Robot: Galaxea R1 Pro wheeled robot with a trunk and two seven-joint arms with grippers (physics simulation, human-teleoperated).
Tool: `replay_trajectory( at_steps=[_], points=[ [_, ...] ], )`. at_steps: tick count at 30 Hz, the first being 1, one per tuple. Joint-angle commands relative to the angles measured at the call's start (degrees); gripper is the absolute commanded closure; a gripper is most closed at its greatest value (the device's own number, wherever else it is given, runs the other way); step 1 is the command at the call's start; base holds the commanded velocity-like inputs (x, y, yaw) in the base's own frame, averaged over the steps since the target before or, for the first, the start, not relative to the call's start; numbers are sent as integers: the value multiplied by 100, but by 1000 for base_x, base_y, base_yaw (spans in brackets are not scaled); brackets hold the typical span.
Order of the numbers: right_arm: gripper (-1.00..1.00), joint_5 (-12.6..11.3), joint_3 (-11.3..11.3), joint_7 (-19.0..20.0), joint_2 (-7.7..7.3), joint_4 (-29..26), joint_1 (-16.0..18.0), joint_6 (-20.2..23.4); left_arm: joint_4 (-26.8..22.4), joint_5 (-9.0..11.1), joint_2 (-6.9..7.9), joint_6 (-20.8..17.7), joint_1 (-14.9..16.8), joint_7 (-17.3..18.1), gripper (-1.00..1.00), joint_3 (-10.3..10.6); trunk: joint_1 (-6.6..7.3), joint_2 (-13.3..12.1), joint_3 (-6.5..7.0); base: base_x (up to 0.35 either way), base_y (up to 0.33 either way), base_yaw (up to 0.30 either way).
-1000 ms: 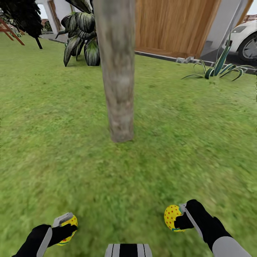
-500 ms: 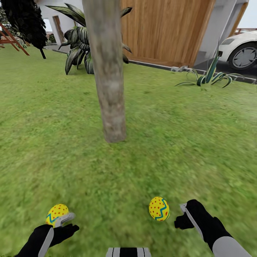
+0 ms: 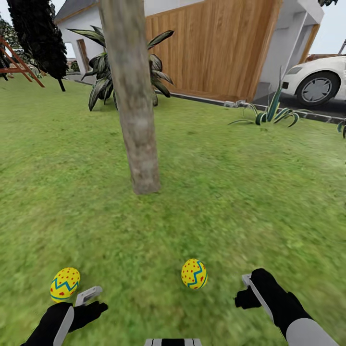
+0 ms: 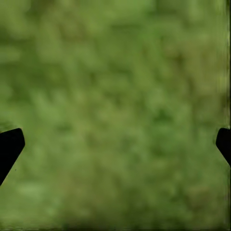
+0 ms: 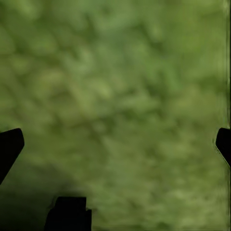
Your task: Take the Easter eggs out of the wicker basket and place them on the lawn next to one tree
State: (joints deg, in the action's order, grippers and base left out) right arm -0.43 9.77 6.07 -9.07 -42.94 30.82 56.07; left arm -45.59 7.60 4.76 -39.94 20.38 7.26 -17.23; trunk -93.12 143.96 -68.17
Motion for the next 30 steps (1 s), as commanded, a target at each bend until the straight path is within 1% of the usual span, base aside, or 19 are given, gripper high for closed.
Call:
replay_trajectory(
  at_steps=[1, 4, 8, 9, 13, 15, 23, 30],
  points=[
    [-100, -1, 25, 17, -7, -4, 3, 18, -11, 31, -2, -40, 1, 4, -100, -17, 5, 0, 18, -190, -281, 0],
    [-100, -1, 25, 17, -7, -4, 3, 18, -6, 31, -2, -40, 1, 4, -100, -17, 13, -4, 85, -181, -281, 0],
    [-100, -1, 25, 17, -7, -4, 3, 18, 0, 28, -40, -40, 1, 4, -100, -16, 23, -9, 173, -157, -281, 0],
    [-100, -1, 25, 17, -7, -4, 3, 18, 47, 21, -68, -40, 1, 4, -100, -13, 26, -10, 195, -155, -282, 0],
    [-100, 0, 25, 17, -5, -4, 3, 18, 103, -63, -94, -40, 1, 3, -100, -11, 36, -16, 284, -154, -282, 0],
    [-100, 2, 25, 17, -6, -4, 3, 18, 110, -96, -95, -33, 1, 8, -100, -17, 42, -18, 328, -154, -282, 0],
    [-100, 1, 33, 17, 2, 3, 3, 18, 111, -98, -92, -31, 1, 9, -100, -18, 62, -29, 505, -139, -283, 0],
    [-100, 2, 34, 17, 4, 5, 3, 18, 111, -70, -90, -24, 1, 11, -100, -37, 80, -38, 661, -14, -66, 0]
  ],
)
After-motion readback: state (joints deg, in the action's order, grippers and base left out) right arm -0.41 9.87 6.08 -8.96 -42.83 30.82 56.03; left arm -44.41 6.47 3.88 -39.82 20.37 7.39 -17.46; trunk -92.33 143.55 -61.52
